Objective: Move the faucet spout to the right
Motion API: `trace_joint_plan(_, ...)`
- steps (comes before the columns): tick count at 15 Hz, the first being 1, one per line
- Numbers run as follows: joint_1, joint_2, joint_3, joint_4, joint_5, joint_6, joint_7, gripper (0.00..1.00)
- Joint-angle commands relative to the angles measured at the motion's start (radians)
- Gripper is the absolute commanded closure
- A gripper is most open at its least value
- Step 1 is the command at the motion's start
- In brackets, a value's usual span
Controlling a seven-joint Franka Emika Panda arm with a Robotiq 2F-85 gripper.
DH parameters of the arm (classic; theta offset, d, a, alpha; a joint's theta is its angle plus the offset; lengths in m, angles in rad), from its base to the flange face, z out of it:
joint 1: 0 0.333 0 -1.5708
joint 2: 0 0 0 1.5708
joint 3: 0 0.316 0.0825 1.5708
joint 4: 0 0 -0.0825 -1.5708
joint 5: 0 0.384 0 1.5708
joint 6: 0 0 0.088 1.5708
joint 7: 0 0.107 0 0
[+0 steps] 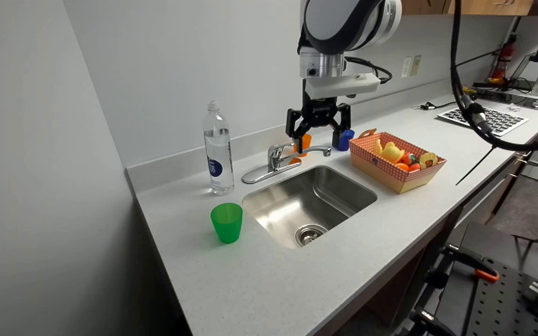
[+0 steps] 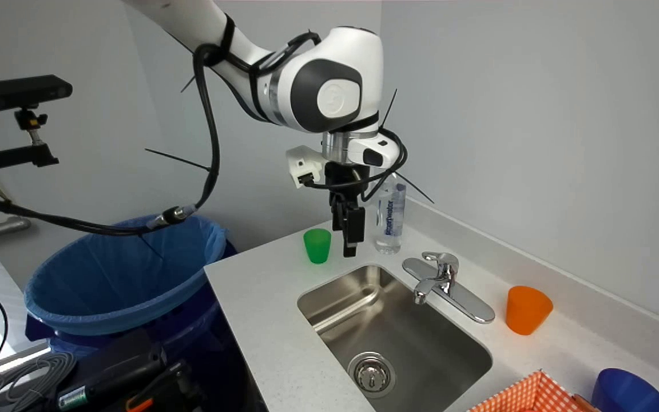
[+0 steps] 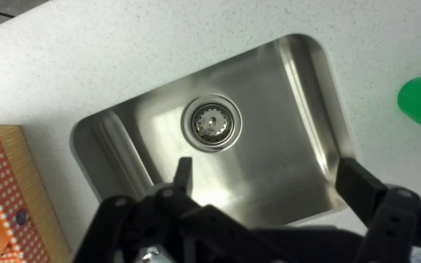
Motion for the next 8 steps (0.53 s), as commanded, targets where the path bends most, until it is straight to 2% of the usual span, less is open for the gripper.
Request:
trace_joint_plan(1, 0.018, 0.044, -0.026, 0.057, -0.003, -0.030, 0.059, 0.00)
trace_joint_plan(2, 0.015, 0.031, -0.028, 0.023, 0.002, -0.005, 0.015, 0.00)
trace_joint_plan(8, 0.016, 0.037, -0.030, 0.024, 0.002, -0.005, 0.015, 0.00)
